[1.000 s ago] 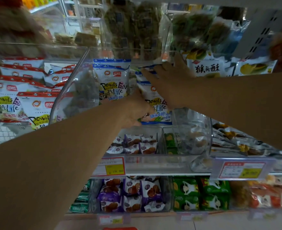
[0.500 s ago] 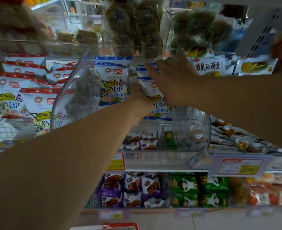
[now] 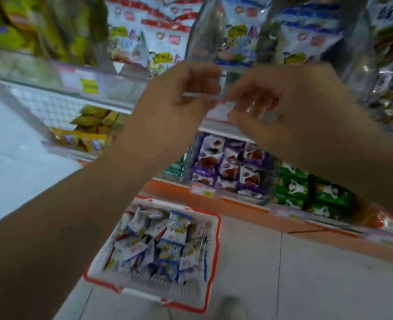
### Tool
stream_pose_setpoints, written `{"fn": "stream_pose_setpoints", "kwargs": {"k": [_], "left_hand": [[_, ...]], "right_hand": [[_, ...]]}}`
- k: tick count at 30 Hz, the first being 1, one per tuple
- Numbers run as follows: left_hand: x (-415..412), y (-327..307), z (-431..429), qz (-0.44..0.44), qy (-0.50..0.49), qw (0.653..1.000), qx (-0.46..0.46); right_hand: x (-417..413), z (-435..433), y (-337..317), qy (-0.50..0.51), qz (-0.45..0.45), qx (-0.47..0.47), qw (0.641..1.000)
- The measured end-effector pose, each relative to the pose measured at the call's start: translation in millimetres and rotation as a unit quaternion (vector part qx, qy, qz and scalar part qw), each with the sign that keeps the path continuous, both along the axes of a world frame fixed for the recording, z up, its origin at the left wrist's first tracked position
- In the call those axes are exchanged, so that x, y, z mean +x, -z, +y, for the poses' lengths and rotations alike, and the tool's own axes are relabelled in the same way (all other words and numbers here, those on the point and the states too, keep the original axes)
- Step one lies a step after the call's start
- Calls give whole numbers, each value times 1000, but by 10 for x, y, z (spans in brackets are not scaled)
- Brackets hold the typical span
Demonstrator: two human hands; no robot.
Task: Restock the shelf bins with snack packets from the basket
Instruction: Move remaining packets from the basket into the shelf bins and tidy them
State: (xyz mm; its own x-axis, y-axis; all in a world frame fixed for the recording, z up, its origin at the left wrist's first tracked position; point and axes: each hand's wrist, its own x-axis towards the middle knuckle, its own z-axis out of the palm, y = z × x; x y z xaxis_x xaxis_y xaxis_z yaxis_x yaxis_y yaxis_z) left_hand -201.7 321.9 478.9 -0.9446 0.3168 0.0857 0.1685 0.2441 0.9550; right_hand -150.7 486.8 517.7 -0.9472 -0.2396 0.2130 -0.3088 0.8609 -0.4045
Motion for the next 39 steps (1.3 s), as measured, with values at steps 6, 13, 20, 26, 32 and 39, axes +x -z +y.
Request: {"fn": "stream_pose_setpoints", "kwargs": {"k": [6, 13, 20, 26, 32, 39], "left_hand": [[672, 616, -674, -115, -74, 989, -54], [1240, 1441, -1208, -220, -85, 964, -120], [1707, 2601, -1475, -288, -114, 935, -170], [1907, 3615, -1503, -345, -115, 907, -212], [1690, 4652, -1358, -348, -38, 886, -304], [1200, 5497, -1299, -194, -46, 900, -386]], "right_hand": [[286, -704, 629, -85, -124, 6, 989], [474, -1275, 1592, -133, -258, 81, 953], [682, -1384, 3035, -34, -412, 56, 909], [955, -1099, 4140, 81, -583, 23, 808], [1245, -1019, 5084, 130, -631, 20, 764], [947, -1088, 5576, 147, -606, -36, 781]]}}
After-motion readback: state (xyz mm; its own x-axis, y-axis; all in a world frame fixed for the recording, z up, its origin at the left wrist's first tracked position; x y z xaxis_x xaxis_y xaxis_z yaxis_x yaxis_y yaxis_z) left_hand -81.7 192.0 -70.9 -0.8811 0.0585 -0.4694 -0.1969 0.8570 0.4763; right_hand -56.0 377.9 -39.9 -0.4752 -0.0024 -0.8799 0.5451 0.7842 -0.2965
